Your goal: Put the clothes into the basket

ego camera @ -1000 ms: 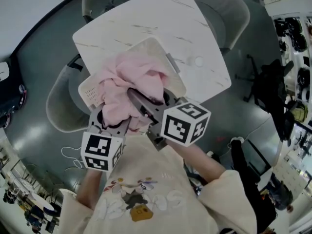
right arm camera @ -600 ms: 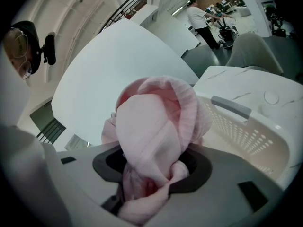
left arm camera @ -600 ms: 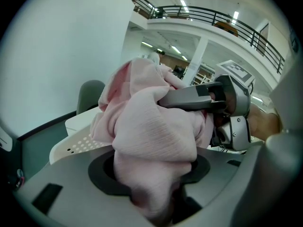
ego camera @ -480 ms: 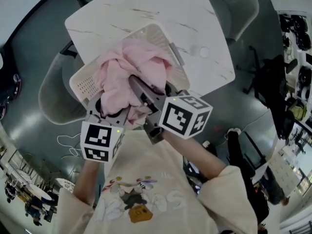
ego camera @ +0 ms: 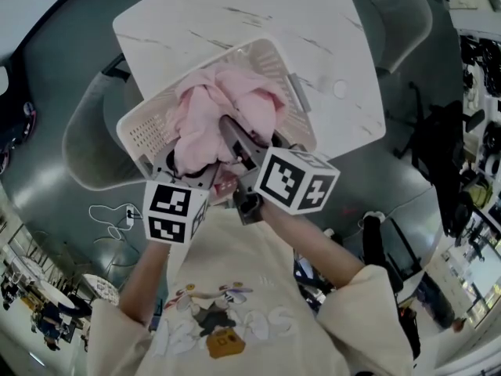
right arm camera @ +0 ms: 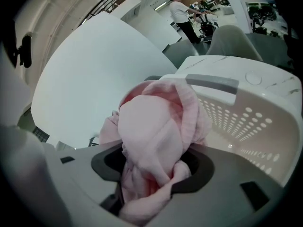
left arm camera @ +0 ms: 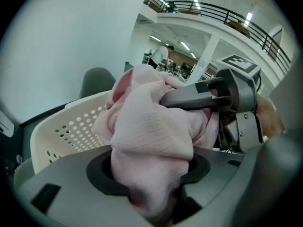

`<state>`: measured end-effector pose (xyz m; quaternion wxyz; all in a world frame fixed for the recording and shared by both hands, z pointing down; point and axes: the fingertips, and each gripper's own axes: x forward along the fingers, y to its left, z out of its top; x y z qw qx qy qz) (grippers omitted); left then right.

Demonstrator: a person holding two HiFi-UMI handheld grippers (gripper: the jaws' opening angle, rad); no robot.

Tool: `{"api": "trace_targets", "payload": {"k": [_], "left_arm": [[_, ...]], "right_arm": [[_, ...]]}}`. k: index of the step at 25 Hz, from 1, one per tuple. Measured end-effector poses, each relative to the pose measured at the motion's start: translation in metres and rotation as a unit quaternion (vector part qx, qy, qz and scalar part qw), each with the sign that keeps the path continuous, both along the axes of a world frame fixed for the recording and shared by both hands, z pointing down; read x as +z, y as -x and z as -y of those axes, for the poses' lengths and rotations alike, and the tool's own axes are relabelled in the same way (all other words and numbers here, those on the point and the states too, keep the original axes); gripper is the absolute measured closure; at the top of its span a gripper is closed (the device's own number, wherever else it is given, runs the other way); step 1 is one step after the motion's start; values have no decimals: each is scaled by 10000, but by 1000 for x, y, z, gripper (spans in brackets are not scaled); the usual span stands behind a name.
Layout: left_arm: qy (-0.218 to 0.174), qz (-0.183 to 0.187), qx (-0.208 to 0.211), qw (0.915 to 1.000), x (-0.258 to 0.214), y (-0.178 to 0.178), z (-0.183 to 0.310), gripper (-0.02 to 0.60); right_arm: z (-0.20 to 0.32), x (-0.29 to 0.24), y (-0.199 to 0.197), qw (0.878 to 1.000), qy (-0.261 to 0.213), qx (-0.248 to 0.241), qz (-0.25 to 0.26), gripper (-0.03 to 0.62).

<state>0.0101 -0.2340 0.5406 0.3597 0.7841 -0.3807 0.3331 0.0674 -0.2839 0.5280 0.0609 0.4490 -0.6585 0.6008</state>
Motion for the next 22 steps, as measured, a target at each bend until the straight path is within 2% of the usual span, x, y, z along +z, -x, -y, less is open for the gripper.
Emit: {"api": "trace_targets", "payload": {"k": [6,14,22], "left_arm": [[95,75,-104,9999,19,-1,-7,339],[190,172,-249,9994,44,0,-3,337],[617,172,-442,9970,73,-2,3,337]], "right_arm": [[-4,18,-5,9997,107,5,-215,355],[0,44,-9,9980,480,210,-344,353],[8,73,-15,9934,916,393,-569,353]]}}
